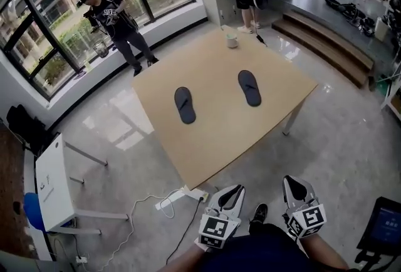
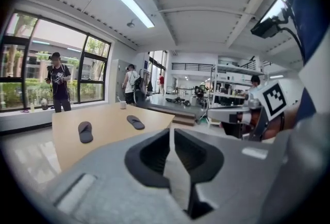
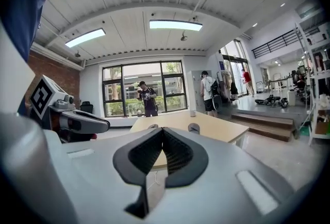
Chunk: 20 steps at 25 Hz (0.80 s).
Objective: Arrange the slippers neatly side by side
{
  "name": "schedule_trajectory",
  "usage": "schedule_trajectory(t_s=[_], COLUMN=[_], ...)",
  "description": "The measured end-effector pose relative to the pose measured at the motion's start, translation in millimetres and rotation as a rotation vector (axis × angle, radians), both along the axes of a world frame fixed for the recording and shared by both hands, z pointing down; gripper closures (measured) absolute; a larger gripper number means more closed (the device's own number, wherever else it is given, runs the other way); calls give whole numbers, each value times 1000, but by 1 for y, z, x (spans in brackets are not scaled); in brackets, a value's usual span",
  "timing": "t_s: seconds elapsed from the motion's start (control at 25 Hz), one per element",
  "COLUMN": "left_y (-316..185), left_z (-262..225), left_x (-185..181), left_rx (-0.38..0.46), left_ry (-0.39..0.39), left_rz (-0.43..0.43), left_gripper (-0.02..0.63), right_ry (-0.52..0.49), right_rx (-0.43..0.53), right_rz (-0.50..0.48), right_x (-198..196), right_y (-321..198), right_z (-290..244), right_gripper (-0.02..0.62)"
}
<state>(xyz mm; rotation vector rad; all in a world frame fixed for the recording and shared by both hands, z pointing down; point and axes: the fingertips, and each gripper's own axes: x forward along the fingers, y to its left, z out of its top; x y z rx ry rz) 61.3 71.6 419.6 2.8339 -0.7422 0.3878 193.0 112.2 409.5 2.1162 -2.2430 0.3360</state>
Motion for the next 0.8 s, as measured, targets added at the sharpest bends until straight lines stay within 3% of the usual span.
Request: schedule_trajectory(t_s=[0.28,0.56,0.8], left_y=[-30,-54,-116], left_z=[-12,0,20], left_x=[46,34,42], left_rx=[22,14,4], left_ry=[-21,-58,-83], left_rz=[-86,-194,-284], left_gripper=[575,575,575], right_ry=[-2,-5,11], right_rx=[5,2,-11], right_rz=[-89,-133,-143], right_x=[48,63,106], right_y=[-49,-80,-138], right_z=[-2,-3,8], right_gripper=[584,584,584])
